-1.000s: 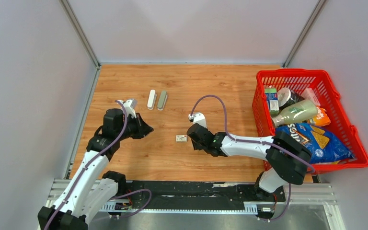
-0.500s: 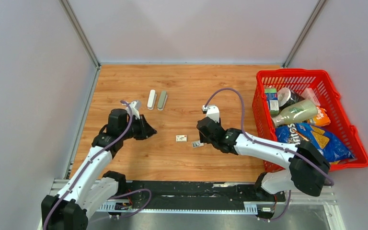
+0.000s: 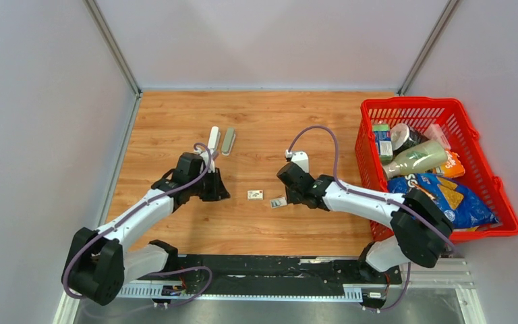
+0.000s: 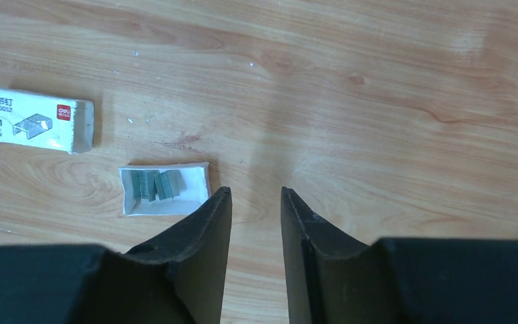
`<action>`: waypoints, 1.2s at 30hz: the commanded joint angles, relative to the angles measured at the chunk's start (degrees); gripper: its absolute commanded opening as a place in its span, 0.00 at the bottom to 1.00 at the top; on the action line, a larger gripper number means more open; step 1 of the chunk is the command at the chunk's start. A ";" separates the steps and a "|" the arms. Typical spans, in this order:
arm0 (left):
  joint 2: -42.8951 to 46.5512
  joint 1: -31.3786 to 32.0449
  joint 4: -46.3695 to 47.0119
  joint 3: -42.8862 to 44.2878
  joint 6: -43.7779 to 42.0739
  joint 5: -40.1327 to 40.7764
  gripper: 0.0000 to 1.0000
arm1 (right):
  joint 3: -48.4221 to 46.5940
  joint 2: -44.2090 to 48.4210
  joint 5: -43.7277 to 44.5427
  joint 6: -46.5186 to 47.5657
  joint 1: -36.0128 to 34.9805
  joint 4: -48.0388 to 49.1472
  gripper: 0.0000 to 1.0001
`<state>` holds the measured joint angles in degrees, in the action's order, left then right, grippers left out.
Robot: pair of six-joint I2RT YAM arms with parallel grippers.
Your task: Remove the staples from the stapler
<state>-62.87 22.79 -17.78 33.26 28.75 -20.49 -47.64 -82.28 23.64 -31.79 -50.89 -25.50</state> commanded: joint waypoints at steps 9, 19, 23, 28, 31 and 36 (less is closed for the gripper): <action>-6.82 1.30 5.91 1.20 -1.42 5.37 0.24 | -0.79 -5.87 -9.22 -2.22 1.06 6.69 0.32; -8.67 1.30 7.32 1.11 -1.33 5.20 0.25 | -0.44 -4.47 -7.82 -2.31 1.15 6.34 0.32; -9.28 1.38 7.50 1.46 -1.33 5.11 0.25 | -0.35 -4.20 -8.52 -2.40 1.15 6.86 0.32; -9.81 1.56 7.59 1.72 -1.42 5.02 0.25 | 0.00 -2.71 -8.70 -2.40 1.15 6.95 0.32; -10.08 1.73 7.76 1.81 -1.42 5.11 0.25 | 0.00 -1.57 -8.17 -2.22 1.06 6.43 0.32; -10.43 2.00 8.11 1.90 -1.07 5.02 0.25 | 0.00 -1.39 -8.87 -1.78 1.15 6.86 0.33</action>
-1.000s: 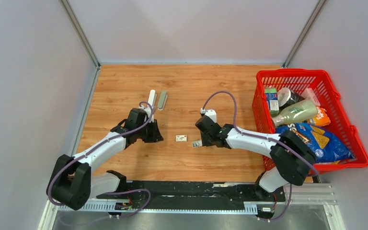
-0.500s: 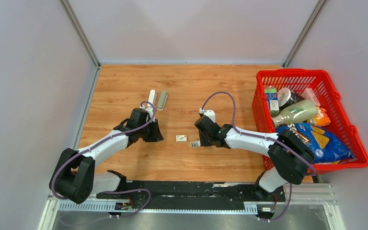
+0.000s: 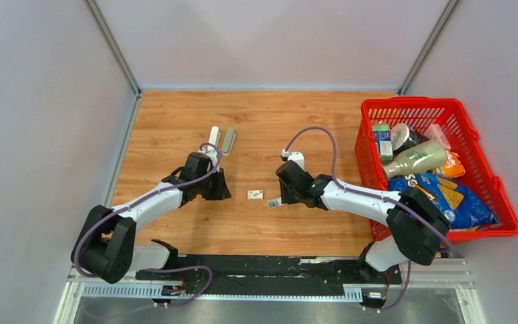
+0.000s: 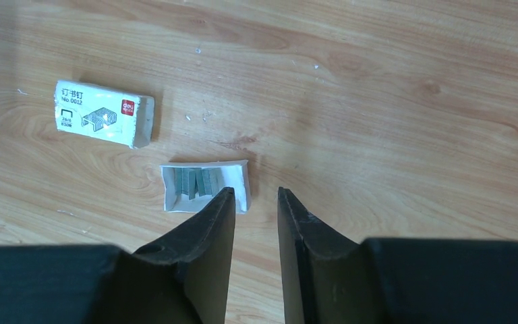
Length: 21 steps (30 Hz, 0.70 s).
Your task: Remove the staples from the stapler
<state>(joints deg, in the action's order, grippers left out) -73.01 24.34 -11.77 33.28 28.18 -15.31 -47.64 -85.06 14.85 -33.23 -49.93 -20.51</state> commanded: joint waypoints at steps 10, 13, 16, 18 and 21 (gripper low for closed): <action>-1.34 0.80 2.36 2.49 -0.41 0.02 0.25 | -0.53 -1.60 -2.98 -0.43 0.10 3.64 0.32; -1.87 0.97 2.63 2.41 -0.41 0.02 0.25 | -0.88 -2.74 -3.60 -0.43 0.01 3.81 0.30; -2.05 1.24 2.89 2.41 -0.24 0.02 0.25 | -0.97 -3.97 -4.04 -0.25 0.01 3.81 0.29; -2.31 1.33 3.15 2.41 -0.06 0.02 0.25 | -0.70 -4.41 -4.04 -0.34 0.10 3.99 0.28; -2.66 1.59 3.33 2.41 0.11 -0.07 0.25 | -0.35 -4.50 -4.04 -0.60 0.10 4.43 0.24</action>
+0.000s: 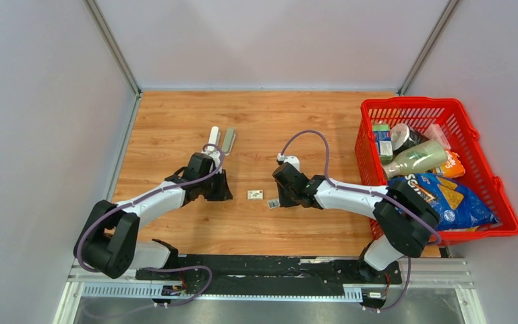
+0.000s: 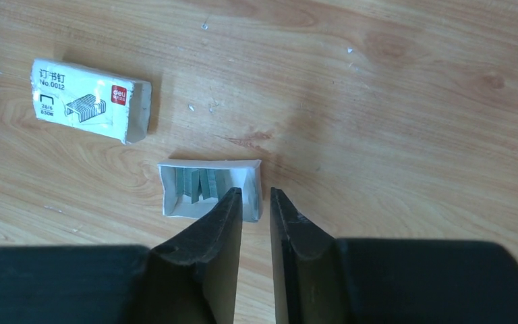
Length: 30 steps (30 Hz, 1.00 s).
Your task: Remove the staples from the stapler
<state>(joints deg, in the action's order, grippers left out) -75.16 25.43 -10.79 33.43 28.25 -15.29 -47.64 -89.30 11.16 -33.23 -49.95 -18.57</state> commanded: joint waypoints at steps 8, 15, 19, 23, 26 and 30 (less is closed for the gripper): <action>-2.54 1.29 3.22 2.96 0.05 -0.09 0.25 | -1.05 -1.58 -0.43 0.19 0.12 2.31 0.17; -5.08 2.08 4.37 3.57 0.23 0.00 0.25 | -1.67 -2.11 -0.44 0.45 0.12 2.40 0.02; -6.23 2.43 5.07 4.10 0.31 -0.18 0.25 | -2.11 -2.02 0.18 0.45 0.12 1.96 0.00; -7.19 3.04 5.60 4.62 0.49 -0.09 0.25 | -2.46 -1.50 1.93 -0.16 0.12 1.61 0.00; -7.90 3.48 6.04 4.89 0.84 -0.09 0.25 | -3.34 -1.67 3.87 -0.60 0.03 0.90 0.00; -8.95 3.84 6.57 5.24 1.02 0.00 0.25 | -4.13 -2.72 4.84 -1.39 0.12 1.34 0.00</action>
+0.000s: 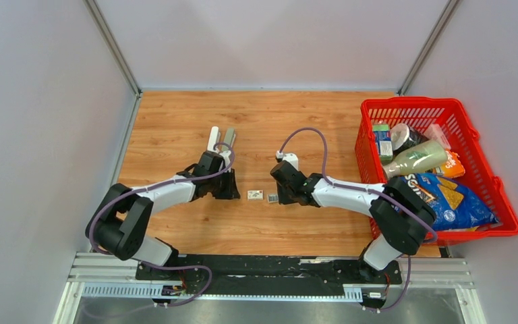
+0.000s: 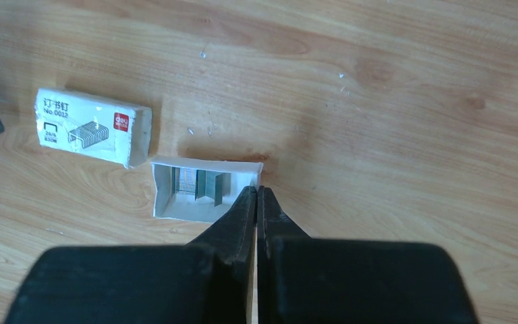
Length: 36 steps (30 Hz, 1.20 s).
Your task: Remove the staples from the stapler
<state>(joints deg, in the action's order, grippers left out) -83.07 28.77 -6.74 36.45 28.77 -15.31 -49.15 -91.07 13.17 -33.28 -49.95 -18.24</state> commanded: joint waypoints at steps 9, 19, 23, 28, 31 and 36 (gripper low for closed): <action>-3.50 1.28 4.28 2.40 1.02 0.28 0.25 | -3.85 -2.62 3.35 -3.37 0.03 2.15 0.00; -5.79 2.07 5.60 3.02 1.37 -0.16 0.25 | -5.26 -4.64 3.09 -4.16 0.12 3.12 0.00; -6.14 2.07 5.78 3.19 1.37 -0.24 0.25 | -6.22 -5.61 3.00 -4.43 0.03 3.21 0.00; -6.32 2.34 5.86 3.28 1.46 -0.33 0.26 | -7.02 -6.49 2.74 -4.43 0.03 3.12 0.00; -6.41 2.51 5.95 3.19 1.63 -0.42 0.26 | -7.28 -6.58 2.83 -4.43 0.12 2.95 0.00; -6.93 2.69 6.22 3.19 1.55 -0.51 0.25 | -7.11 -6.75 2.83 -4.34 -0.06 2.68 0.00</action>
<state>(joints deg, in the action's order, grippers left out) -88.92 30.89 -0.78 38.76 30.35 -15.97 -54.41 -97.34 14.94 -36.69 -49.95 -16.88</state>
